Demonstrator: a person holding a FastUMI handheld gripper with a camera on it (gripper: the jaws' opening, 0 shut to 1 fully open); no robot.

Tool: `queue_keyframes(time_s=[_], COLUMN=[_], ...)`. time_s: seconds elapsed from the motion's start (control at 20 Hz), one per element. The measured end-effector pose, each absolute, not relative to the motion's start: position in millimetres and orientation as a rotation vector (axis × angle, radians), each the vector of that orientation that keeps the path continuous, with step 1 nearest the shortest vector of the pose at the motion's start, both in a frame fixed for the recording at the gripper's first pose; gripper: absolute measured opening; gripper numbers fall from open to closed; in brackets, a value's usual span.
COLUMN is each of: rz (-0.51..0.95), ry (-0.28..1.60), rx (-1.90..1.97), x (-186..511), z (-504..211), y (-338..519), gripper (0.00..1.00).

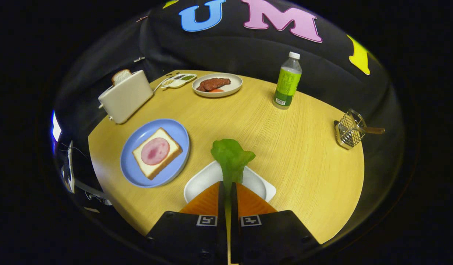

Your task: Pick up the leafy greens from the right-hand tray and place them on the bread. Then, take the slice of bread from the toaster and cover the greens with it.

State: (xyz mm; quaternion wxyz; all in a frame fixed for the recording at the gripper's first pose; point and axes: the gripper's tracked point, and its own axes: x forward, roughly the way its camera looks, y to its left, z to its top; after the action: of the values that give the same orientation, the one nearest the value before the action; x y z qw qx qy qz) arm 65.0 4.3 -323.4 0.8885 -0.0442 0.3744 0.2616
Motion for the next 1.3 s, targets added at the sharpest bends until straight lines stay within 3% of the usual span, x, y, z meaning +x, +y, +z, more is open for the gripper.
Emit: queue_keyframes(time_s=[0.45, 1.05, 1.15, 1.3], rz=[0.705, 0.833, 0.813, 0.752], ry=[0.683, 0.734, 0.740, 0.716], rx=[-0.056, -0.096, -0.087, -0.081], x=[45, 32, 40, 57], z=[-238, -246, -252, -257], y=[93, 185, 187, 181], gripper=[0.08, 0.08, 0.17, 0.69])
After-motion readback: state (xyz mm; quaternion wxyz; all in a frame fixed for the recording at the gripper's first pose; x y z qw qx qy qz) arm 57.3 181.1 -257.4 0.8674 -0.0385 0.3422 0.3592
